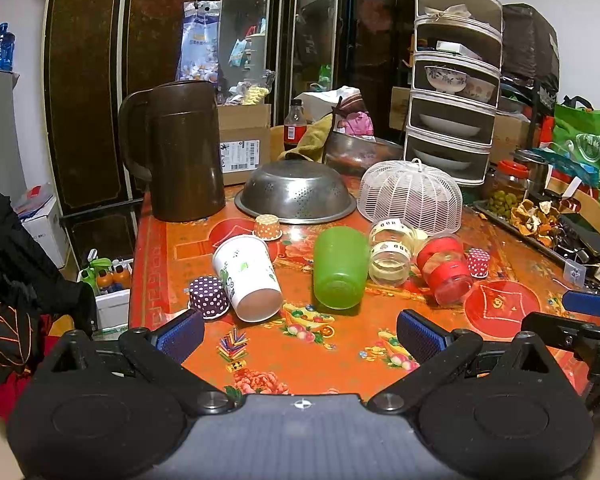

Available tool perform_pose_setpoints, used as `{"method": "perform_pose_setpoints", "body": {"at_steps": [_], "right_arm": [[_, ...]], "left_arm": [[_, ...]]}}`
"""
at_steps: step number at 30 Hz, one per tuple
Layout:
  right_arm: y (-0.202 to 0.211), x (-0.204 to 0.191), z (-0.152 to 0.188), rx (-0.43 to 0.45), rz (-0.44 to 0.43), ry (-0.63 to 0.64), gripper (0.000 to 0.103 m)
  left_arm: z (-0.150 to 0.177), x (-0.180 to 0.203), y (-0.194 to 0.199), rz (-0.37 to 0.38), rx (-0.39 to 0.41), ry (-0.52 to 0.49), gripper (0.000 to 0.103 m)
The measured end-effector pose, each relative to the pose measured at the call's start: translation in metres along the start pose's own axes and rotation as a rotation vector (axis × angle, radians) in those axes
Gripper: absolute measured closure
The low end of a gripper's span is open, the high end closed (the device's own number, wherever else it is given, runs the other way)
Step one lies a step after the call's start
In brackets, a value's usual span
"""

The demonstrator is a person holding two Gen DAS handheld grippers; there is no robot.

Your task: Flip cup upright

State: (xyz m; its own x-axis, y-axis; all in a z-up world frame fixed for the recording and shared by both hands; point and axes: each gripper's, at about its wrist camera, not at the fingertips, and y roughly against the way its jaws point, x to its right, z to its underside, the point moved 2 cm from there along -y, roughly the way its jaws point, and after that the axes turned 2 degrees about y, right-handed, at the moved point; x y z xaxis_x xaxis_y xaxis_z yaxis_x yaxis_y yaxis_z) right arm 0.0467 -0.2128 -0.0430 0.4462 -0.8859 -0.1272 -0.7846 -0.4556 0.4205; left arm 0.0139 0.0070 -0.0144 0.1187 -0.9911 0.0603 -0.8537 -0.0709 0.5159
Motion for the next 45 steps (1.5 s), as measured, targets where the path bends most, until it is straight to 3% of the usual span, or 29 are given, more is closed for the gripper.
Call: {"method": "perform_pose_setpoints", "body": {"at_steps": [45], "right_arm": [[0.0017,0.0029,0.0008,-0.003,-0.019,-0.017,0.001]], "left_arm": [[0.0003,-0.0038,-0.0031,-0.004,-0.016,0.012,0.0]]}}
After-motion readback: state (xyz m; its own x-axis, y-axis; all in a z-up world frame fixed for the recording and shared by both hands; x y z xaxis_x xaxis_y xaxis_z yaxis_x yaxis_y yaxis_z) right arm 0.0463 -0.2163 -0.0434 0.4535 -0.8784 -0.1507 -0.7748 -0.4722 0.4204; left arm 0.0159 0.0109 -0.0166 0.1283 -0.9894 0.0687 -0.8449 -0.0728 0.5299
